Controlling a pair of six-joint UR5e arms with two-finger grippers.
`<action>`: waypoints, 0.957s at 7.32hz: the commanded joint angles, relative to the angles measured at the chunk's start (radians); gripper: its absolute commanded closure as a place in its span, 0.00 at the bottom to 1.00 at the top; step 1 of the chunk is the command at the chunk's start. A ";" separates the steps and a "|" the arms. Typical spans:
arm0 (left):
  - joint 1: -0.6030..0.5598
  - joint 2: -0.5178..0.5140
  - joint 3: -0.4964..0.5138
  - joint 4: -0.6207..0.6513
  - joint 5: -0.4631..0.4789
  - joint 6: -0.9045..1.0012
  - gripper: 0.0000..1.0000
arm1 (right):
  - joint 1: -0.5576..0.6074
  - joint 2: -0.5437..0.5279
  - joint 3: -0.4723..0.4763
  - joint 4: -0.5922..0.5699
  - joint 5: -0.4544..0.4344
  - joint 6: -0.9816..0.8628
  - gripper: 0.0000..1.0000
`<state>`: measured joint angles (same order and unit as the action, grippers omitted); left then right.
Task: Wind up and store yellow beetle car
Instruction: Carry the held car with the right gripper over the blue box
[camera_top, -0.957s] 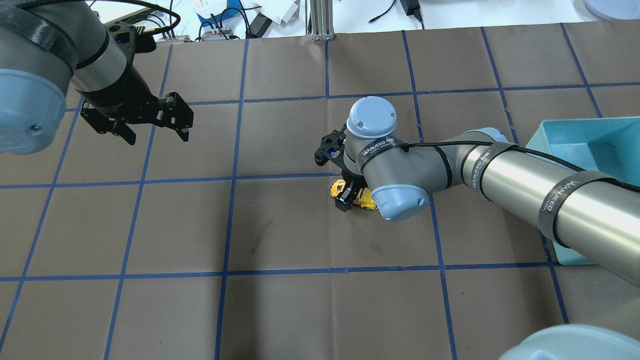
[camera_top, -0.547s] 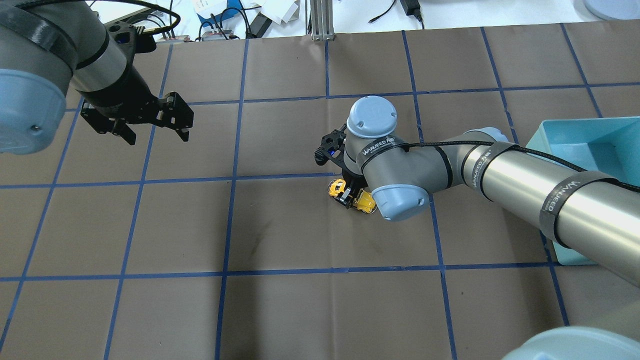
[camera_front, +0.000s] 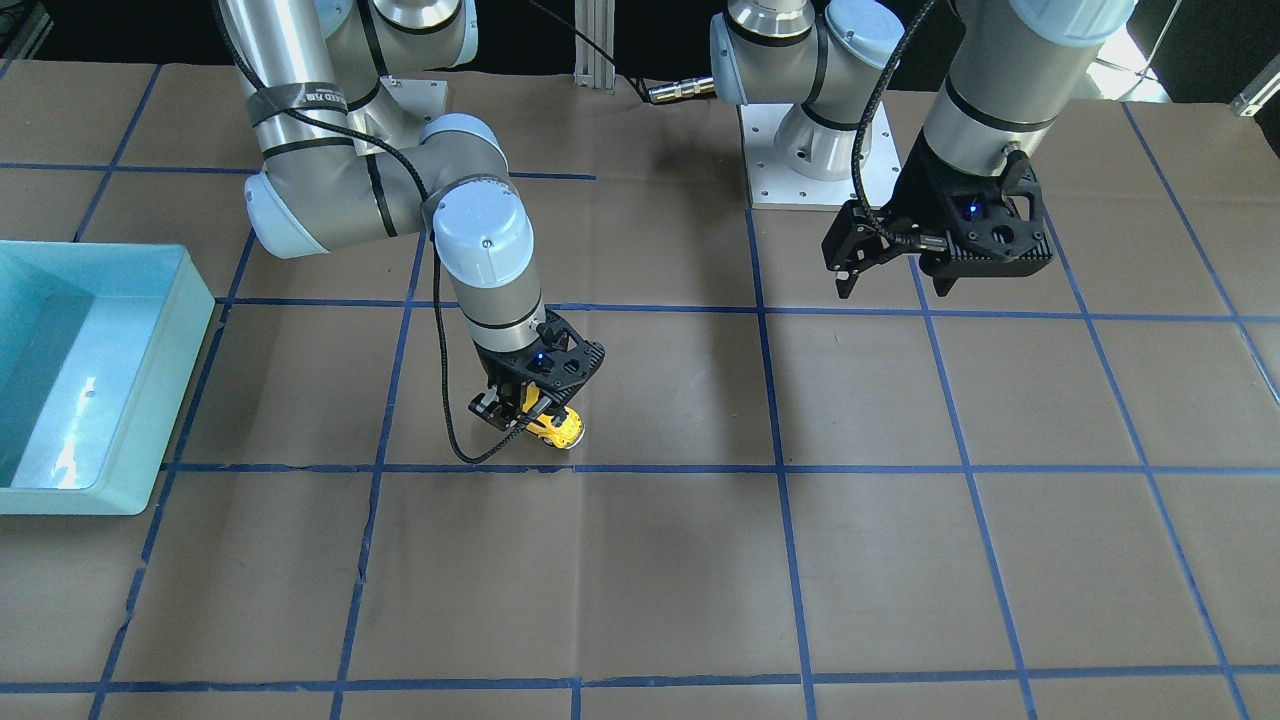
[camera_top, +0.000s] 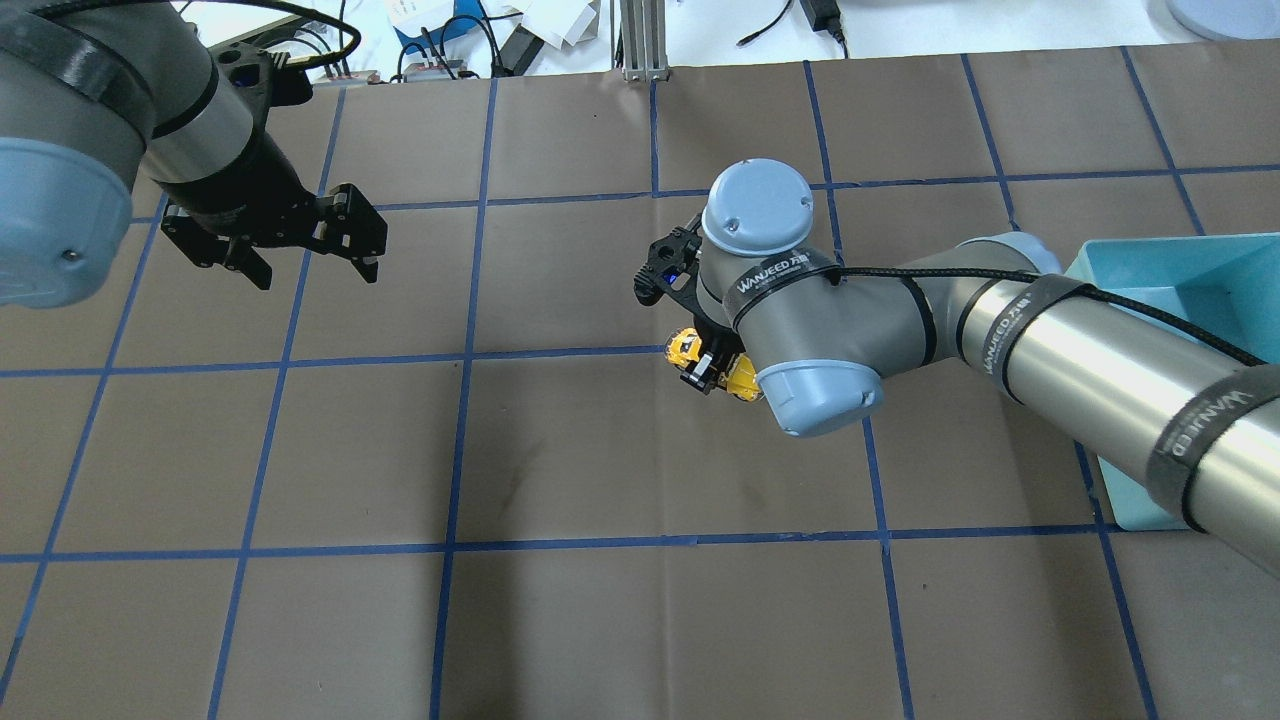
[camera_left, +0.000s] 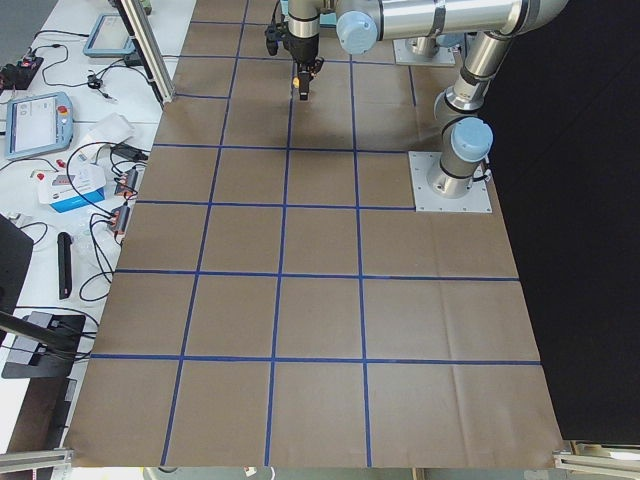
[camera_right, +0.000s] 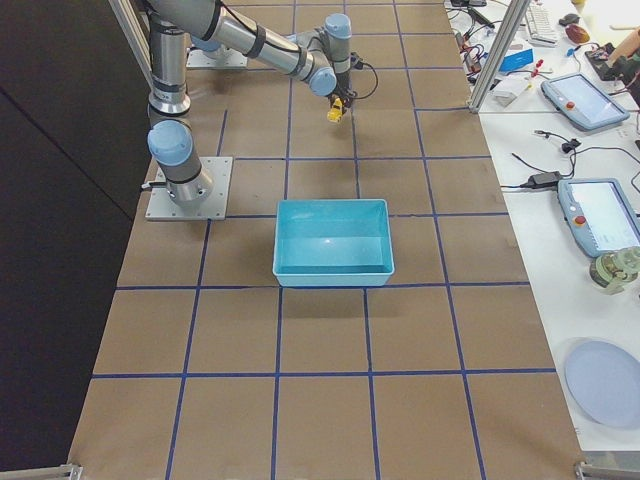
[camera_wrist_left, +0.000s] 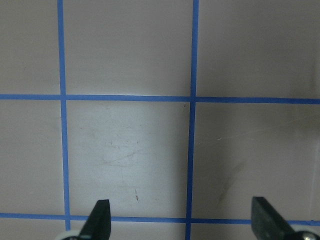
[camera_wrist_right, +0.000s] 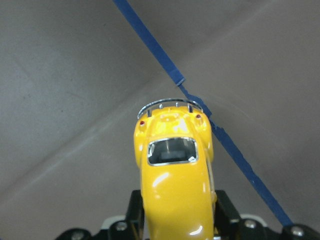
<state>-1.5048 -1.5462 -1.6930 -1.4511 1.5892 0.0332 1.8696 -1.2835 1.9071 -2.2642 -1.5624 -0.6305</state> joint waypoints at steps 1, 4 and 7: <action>0.000 0.000 0.000 0.000 0.000 0.001 0.00 | -0.020 -0.077 0.006 0.089 -0.011 -0.053 0.58; 0.000 0.000 0.000 0.000 0.000 0.001 0.00 | -0.133 -0.095 0.004 0.167 -0.010 -0.179 0.57; 0.000 0.000 0.000 0.000 0.000 0.001 0.00 | -0.361 -0.199 0.001 0.299 -0.007 -0.419 0.57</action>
<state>-1.5049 -1.5462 -1.6935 -1.4511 1.5892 0.0337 1.6049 -1.4383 1.9092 -2.0264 -1.5705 -0.9486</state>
